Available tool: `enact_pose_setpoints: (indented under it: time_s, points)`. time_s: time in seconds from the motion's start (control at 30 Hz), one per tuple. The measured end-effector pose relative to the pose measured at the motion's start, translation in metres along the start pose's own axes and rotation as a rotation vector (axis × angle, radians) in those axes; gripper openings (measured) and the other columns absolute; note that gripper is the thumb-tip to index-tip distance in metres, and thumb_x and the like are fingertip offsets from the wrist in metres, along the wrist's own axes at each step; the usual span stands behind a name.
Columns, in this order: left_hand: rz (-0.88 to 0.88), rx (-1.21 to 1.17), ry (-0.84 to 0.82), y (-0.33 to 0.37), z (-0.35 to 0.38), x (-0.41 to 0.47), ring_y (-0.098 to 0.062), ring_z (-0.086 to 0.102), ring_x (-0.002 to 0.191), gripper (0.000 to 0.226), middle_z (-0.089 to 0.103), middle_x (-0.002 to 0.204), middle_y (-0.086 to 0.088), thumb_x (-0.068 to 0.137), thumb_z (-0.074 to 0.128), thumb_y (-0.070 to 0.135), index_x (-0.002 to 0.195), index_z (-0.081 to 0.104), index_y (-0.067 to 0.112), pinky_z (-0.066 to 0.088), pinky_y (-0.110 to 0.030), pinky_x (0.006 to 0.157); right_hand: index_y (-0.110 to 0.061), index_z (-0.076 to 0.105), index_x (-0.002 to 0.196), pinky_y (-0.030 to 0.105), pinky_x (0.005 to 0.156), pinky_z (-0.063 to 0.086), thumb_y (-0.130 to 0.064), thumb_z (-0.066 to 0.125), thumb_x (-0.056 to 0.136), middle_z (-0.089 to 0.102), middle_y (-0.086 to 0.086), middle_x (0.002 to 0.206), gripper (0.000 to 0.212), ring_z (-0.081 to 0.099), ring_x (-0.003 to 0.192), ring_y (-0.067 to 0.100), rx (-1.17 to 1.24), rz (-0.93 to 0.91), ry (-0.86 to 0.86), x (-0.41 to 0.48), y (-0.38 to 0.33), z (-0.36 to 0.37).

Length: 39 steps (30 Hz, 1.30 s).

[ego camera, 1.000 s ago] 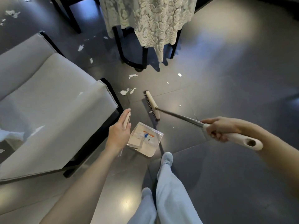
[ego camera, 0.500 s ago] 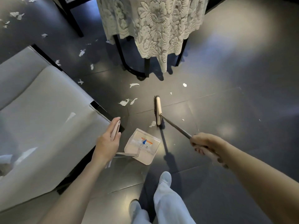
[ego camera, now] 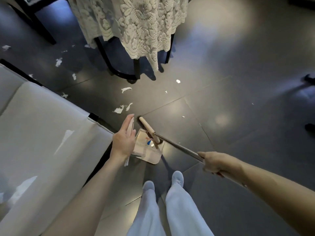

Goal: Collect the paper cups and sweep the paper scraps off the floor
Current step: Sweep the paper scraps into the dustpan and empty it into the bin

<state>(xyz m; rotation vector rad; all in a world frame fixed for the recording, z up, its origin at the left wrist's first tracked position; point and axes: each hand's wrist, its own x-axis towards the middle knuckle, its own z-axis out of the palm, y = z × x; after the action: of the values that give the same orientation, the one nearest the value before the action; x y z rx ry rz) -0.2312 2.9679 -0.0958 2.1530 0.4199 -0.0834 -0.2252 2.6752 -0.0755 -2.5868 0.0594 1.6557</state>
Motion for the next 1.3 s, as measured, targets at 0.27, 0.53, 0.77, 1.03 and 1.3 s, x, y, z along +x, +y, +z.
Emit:
enact_pose_setpoints:
  time_s: [0.27, 0.53, 0.77, 1.03, 1.3]
  points:
    - [0.135, -0.028, -0.158, -0.008, -0.006, -0.009, -0.007, 0.058, 0.084, 0.054, 0.061, 0.108, 0.012, 0.091, 0.055, 0.009, 0.133, 0.047, 0.042, 0.04, -0.011, 0.071, -0.03, 0.036, 0.136, 0.018, 0.035, 0.038, -0.02, 0.055, 0.092, 0.05, 0.003, 0.059, 0.049, 0.04, 0.029, 0.007, 0.412, 0.108, 0.091, -0.05, 0.042, 0.034]
    - [0.254, -0.067, -0.354, 0.001, 0.025, -0.01, -0.002, 0.053, 0.12, 0.072, 0.054, 0.132, 0.017, 0.089, 0.054, 0.007, 0.121, 0.04, 0.069, 0.032, -0.004, 0.095, -0.018, 0.028, 0.145, 0.024, 0.048, 0.05, -0.009, 0.051, 0.087, 0.058, 0.008, 0.102, 0.063, 0.065, 0.083, 0.022, 0.173, 0.317, 0.131, -0.038, 0.054, 0.068]
    - [0.343, 0.002, -0.4, 0.022, 0.053, 0.001, -0.019, 0.057, 0.113, 0.061, 0.062, 0.127, 0.0, 0.088, 0.055, 0.009, 0.136, 0.045, 0.046, 0.034, -0.013, 0.094, -0.022, 0.025, 0.148, 0.027, 0.067, 0.05, -0.009, 0.057, 0.085, 0.058, 0.008, 0.125, 0.071, 0.063, 0.104, 0.025, 0.104, 0.235, -0.046, -0.022, 0.021, 0.099]
    - [0.291, -0.013, -0.349, 0.034, 0.049, 0.033, -0.004, 0.056, 0.11, 0.056, 0.061, 0.126, 0.009, 0.091, 0.055, 0.011, 0.137, 0.045, 0.043, 0.031, 0.0, 0.09, -0.024, 0.024, 0.148, 0.023, 0.054, 0.048, -0.012, 0.051, 0.088, 0.063, 0.003, 0.104, 0.066, 0.062, 0.075, 0.019, 0.146, 0.201, -0.002, -0.054, 0.042, 0.047]
    - [0.235, 0.027, -0.218, 0.076, 0.082, 0.085, -0.002, 0.053, 0.094, 0.055, 0.057, 0.115, 0.012, 0.092, 0.054, 0.013, 0.137, 0.043, 0.043, 0.038, 0.0, 0.077, -0.011, 0.027, 0.145, 0.033, 0.084, 0.052, -0.006, 0.049, 0.09, 0.054, 0.019, 0.127, 0.059, 0.059, 0.109, 0.032, 0.054, 0.22, 0.209, 0.034, 0.091, -0.067]
